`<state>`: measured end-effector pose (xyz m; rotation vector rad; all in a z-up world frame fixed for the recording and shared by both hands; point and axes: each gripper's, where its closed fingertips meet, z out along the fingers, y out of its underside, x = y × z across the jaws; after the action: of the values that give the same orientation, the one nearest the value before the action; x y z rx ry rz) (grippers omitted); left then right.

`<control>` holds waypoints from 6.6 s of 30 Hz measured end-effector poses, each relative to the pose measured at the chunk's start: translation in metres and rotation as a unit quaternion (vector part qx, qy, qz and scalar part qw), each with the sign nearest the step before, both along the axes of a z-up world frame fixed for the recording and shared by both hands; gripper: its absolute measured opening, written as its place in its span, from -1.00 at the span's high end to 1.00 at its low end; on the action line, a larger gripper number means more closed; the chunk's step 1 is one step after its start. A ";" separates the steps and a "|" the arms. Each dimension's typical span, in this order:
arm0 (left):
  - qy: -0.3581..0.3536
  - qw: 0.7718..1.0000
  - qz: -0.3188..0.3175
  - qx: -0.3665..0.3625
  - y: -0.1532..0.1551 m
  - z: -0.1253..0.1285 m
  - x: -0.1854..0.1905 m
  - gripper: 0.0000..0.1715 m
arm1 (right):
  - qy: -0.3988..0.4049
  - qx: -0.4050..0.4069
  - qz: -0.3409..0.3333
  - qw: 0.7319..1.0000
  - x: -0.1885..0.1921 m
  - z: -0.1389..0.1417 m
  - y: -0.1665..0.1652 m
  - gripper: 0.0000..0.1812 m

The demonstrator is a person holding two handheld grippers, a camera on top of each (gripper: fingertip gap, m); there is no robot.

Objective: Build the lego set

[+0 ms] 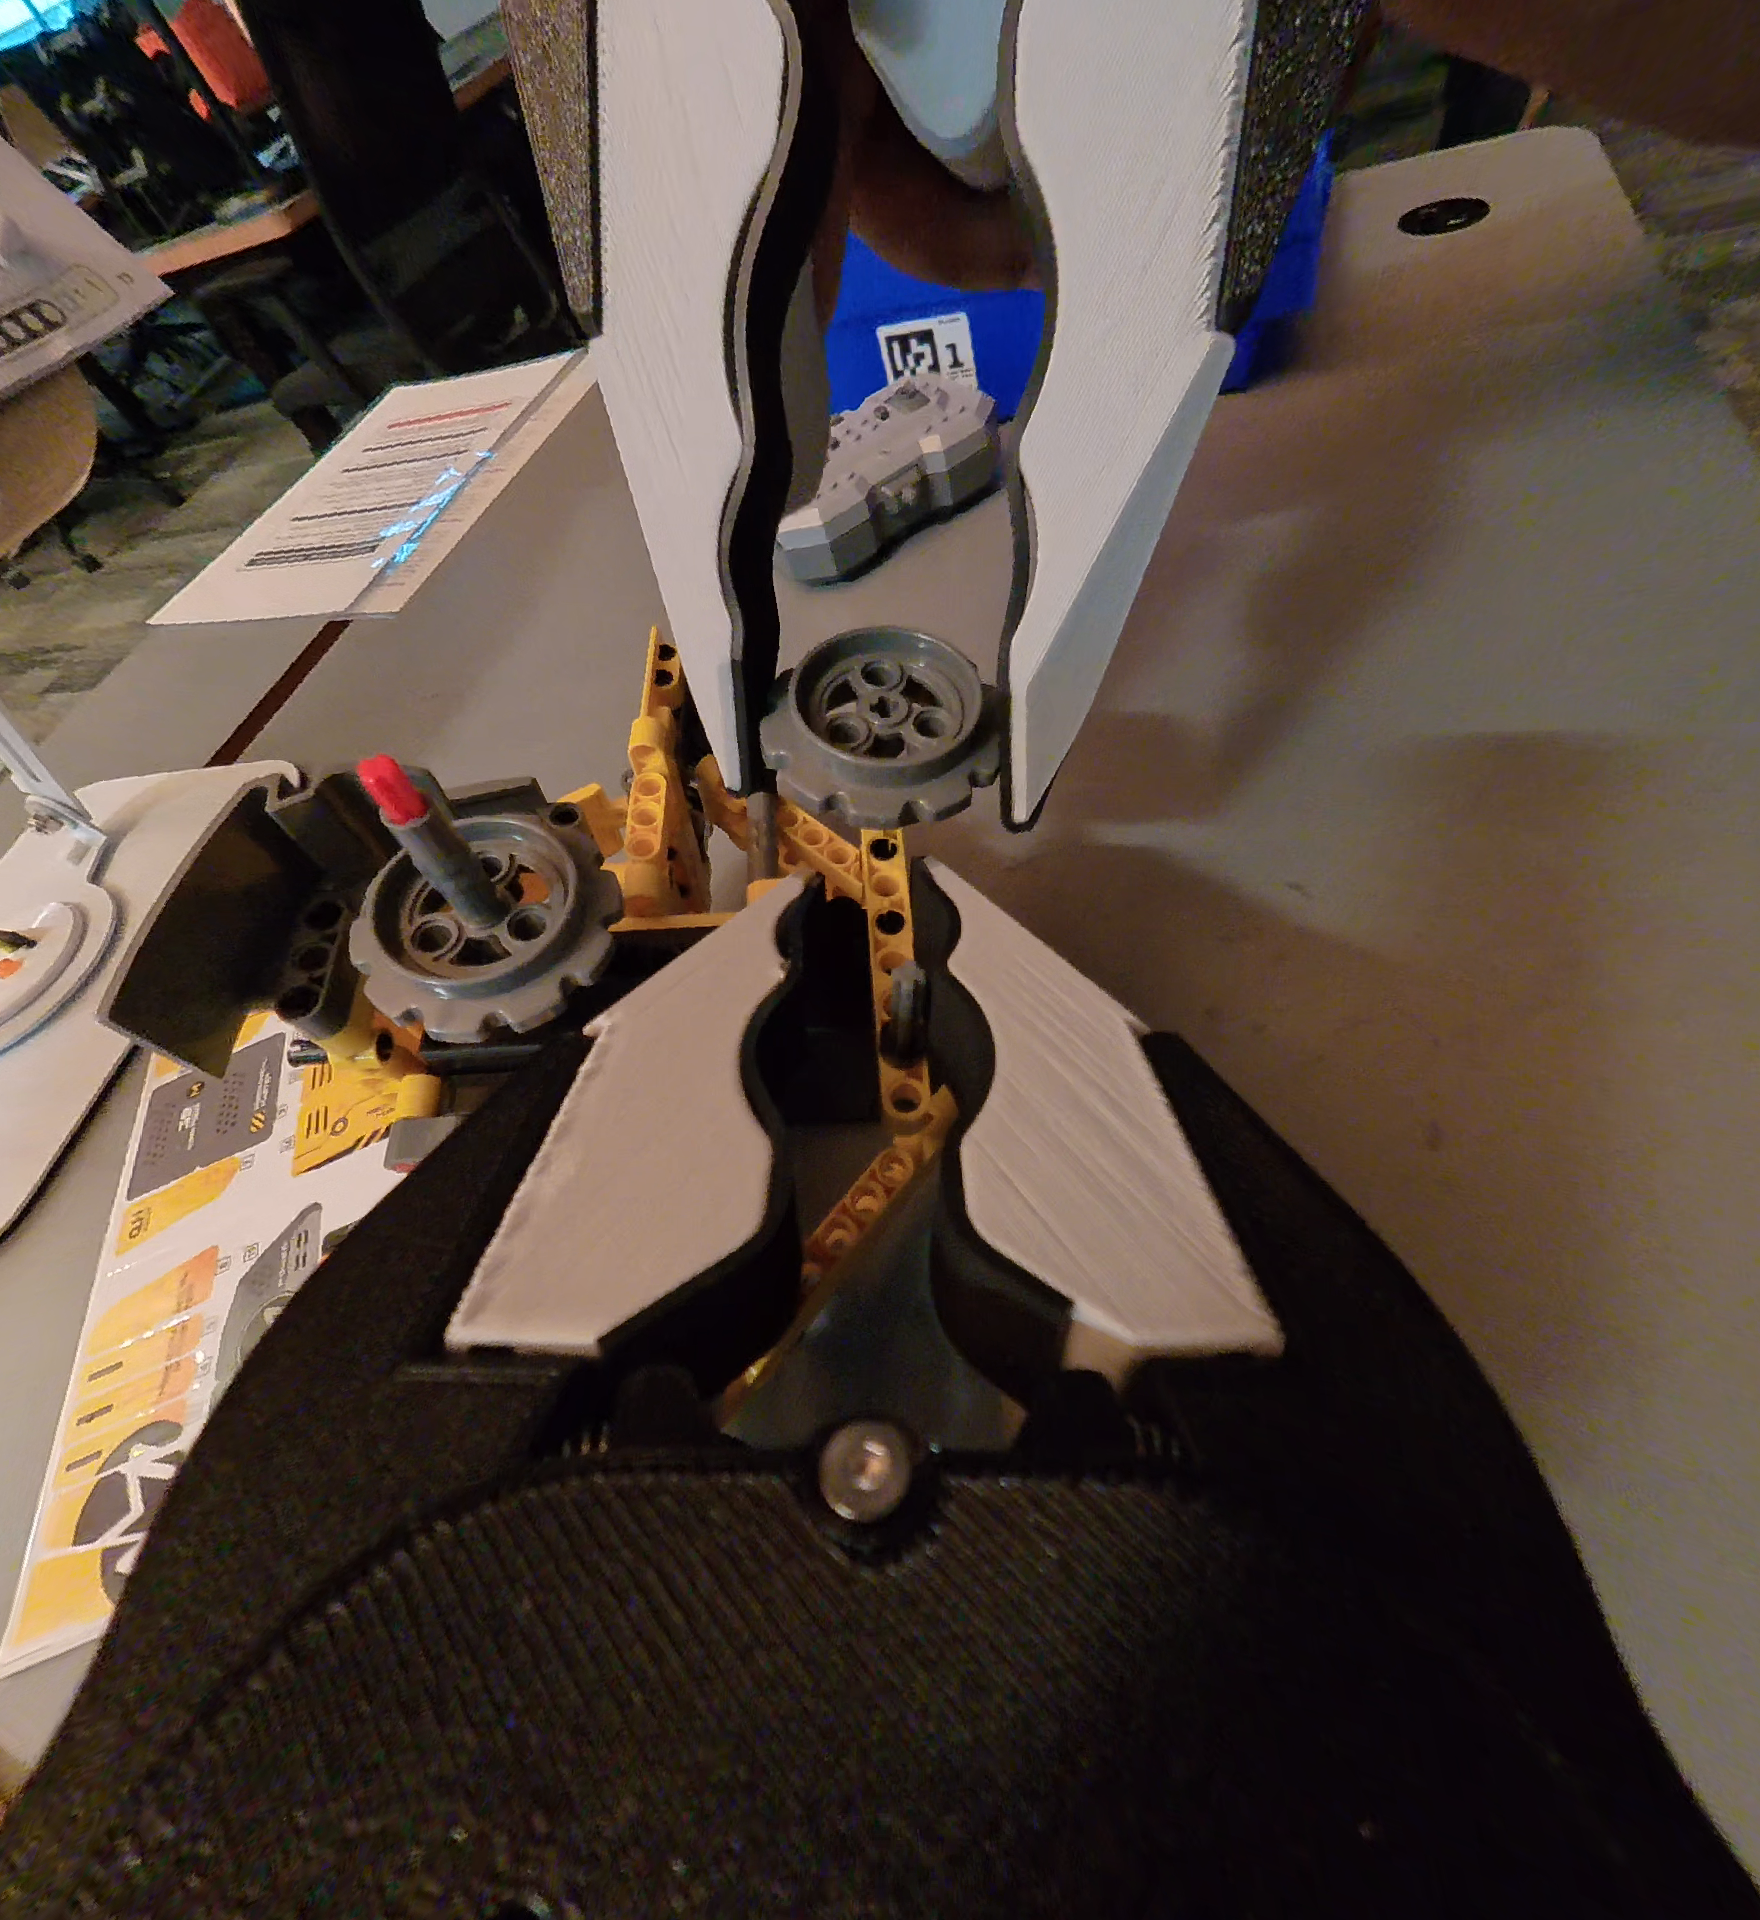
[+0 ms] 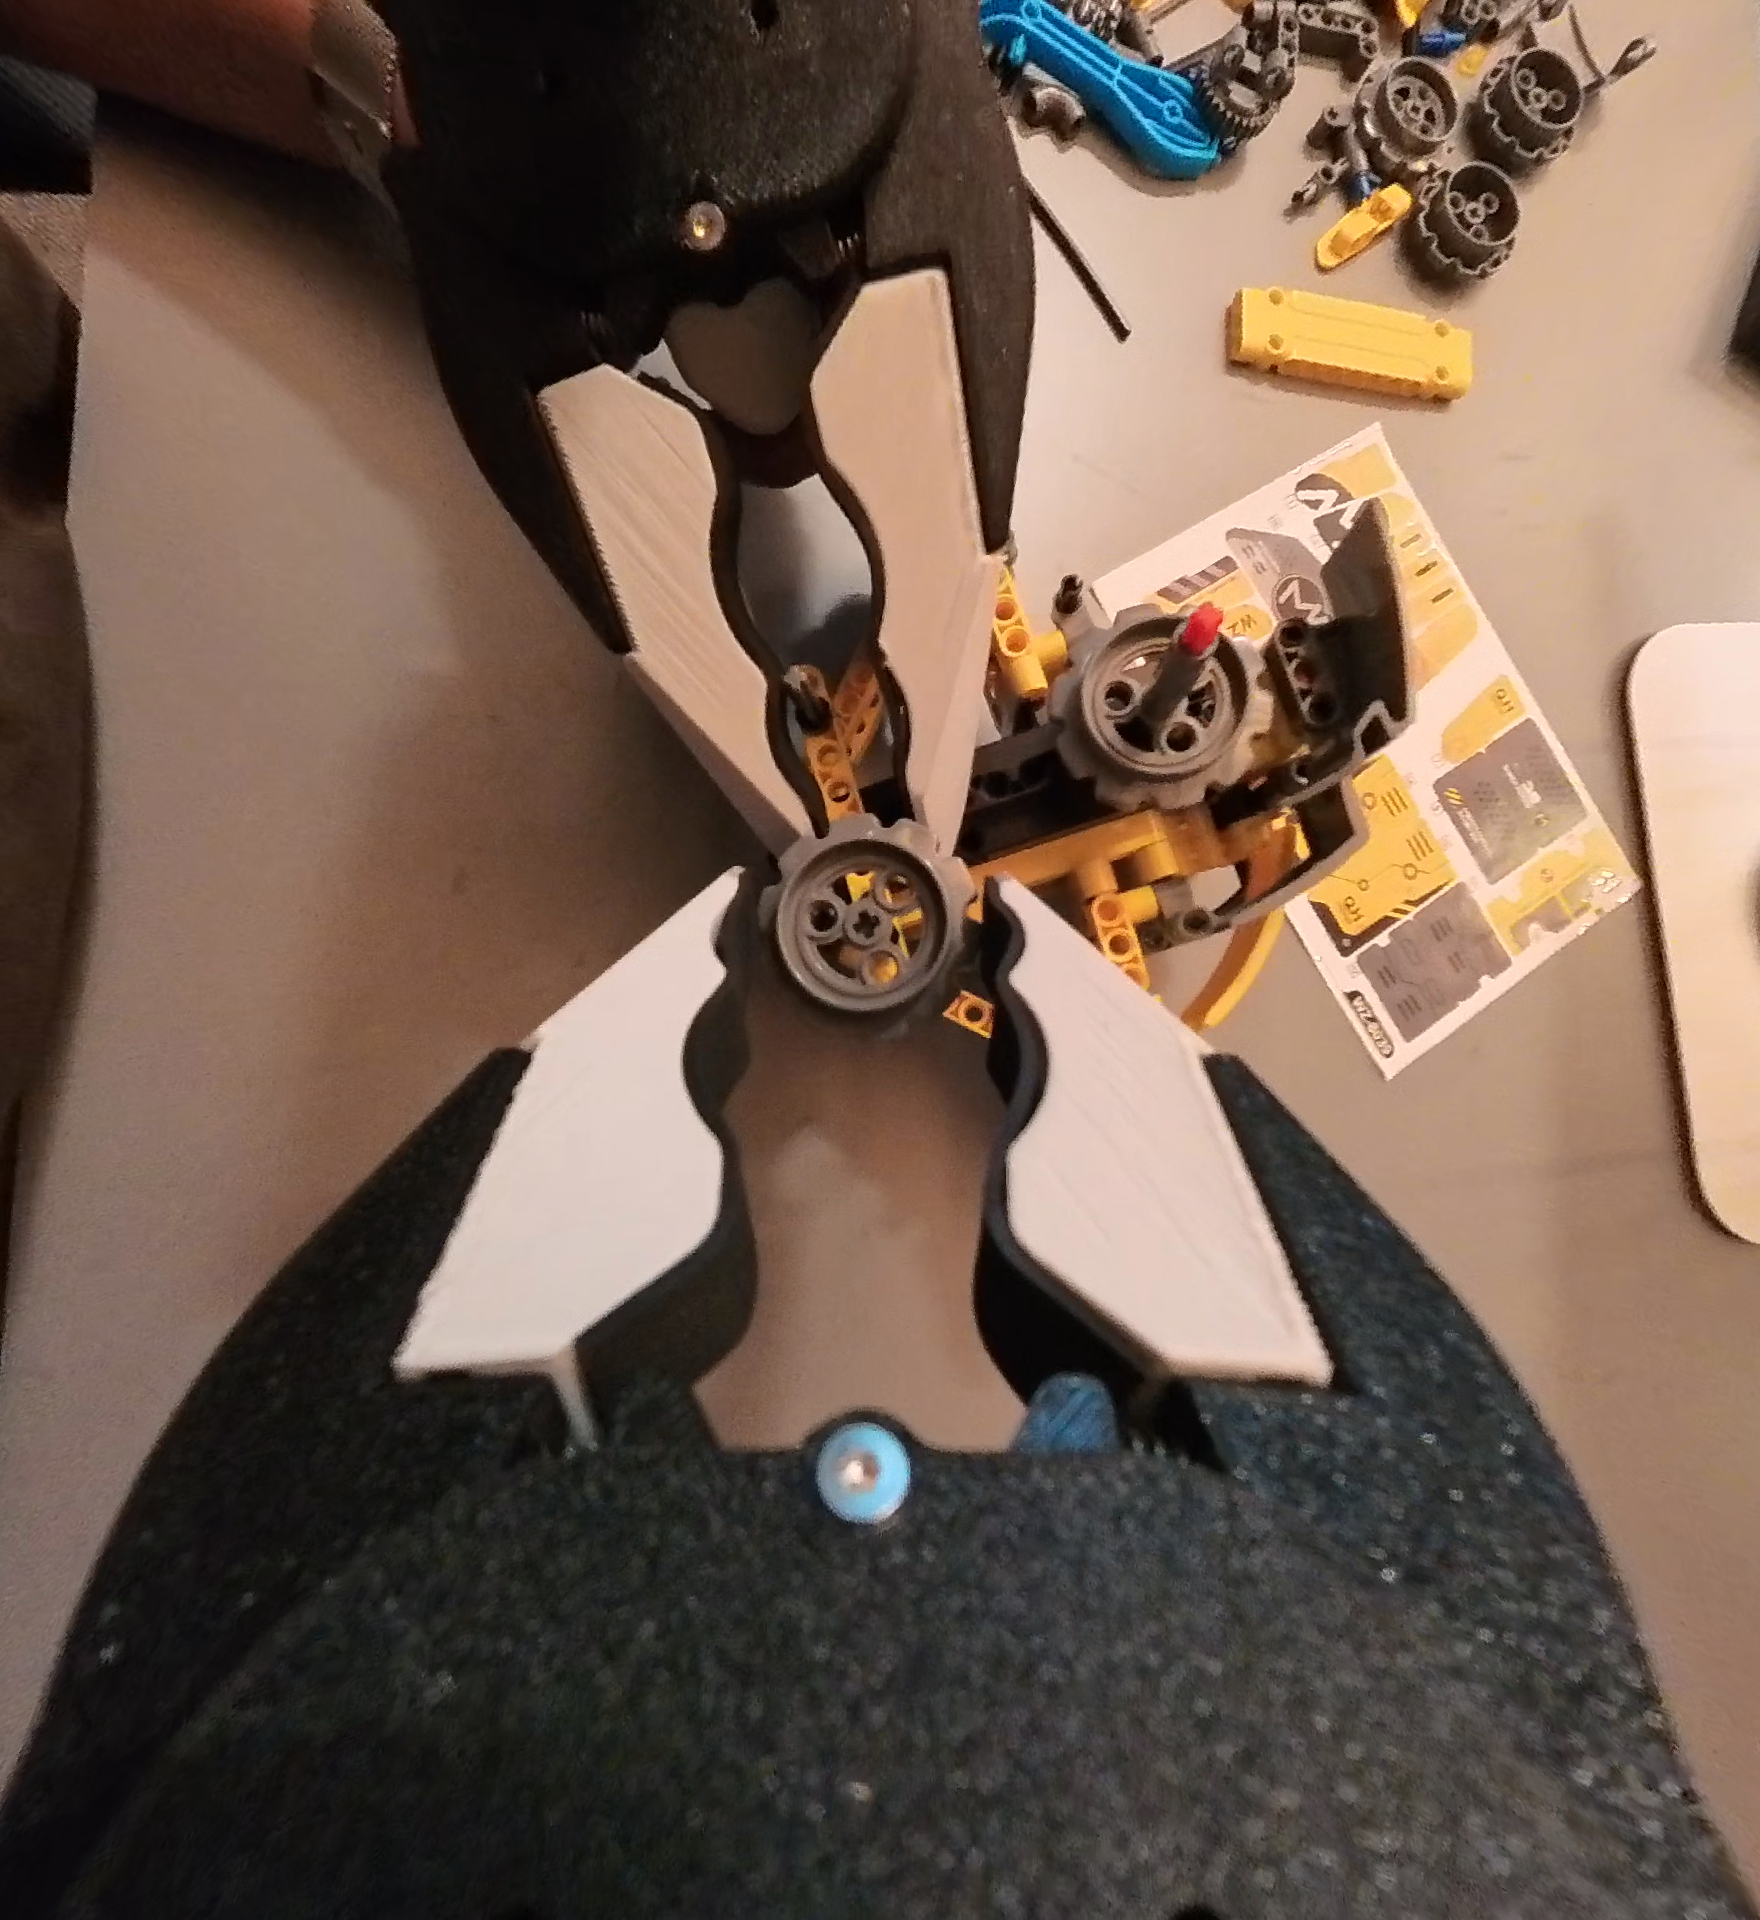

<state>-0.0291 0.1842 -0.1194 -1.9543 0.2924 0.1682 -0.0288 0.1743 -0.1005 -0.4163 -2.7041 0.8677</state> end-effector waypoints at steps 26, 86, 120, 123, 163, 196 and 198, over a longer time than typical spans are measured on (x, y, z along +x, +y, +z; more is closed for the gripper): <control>-0.004 1.000 0.005 0.007 -0.004 0.002 -0.004 0.92 | -0.012 -0.087 -0.028 0.996 -0.008 -0.001 -0.004 0.53; -0.027 0.995 0.004 0.091 -0.008 0.047 0.004 0.56 | -0.382 -0.580 -0.244 0.676 -0.009 -0.003 -0.002 0.53; -0.022 0.999 0.004 0.044 -0.006 0.030 0.003 0.67 | -0.393 -0.622 -0.243 0.632 -0.013 -0.002 0.002 0.54; -0.028 0.999 0.001 0.042 -0.007 0.029 0.004 0.67 | -0.398 -0.624 -0.245 0.626 -0.013 -0.003 0.002 0.54; -0.046 0.997 -0.030 0.050 -0.017 0.031 -0.002 0.67 | -0.403 -0.632 -0.228 0.621 -0.013 0.001 -0.004 0.63; -0.073 0.997 -0.020 0.034 -0.017 0.026 -0.006 0.67 | -0.372 -0.601 -0.254 0.660 -0.016 0.002 -0.003 0.74; -0.072 0.997 -0.019 0.034 -0.018 0.026 -0.006 0.67 | -0.370 -0.599 -0.254 0.663 -0.016 0.002 -0.003 0.73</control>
<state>-0.0352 0.1663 -0.0933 -1.8808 0.2270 0.0120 -0.0446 0.1714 -0.0980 -2.0006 -1.7293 2.5593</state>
